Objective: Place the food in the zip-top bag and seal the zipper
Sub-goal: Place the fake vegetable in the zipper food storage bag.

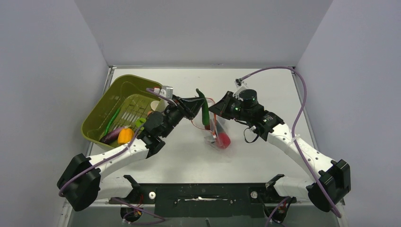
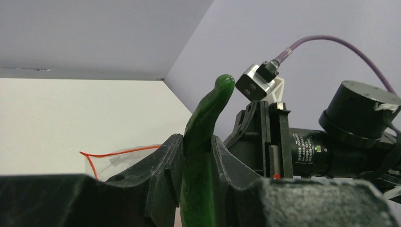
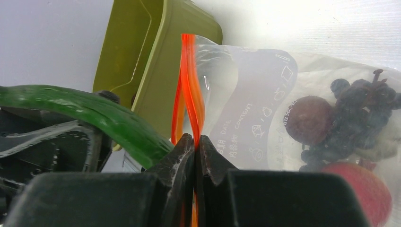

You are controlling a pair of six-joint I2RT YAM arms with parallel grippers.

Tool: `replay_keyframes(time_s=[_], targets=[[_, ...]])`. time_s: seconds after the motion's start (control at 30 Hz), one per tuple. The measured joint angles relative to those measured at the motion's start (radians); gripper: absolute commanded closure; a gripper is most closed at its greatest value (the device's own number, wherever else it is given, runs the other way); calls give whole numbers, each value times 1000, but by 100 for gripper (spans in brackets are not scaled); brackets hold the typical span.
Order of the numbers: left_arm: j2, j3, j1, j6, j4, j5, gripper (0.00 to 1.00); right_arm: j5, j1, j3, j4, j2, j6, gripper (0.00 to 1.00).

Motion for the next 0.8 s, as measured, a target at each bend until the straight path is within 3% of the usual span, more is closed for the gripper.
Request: replay_keyframes(time_s=[0.27, 0.8], targets=[[29, -40, -63, 21, 26, -119, 100, 4, 1, 0, 0, 0, -1, 100], [48, -85, -103, 5, -6, -223, 99, 23, -2, 1, -2, -6, -8, 100]])
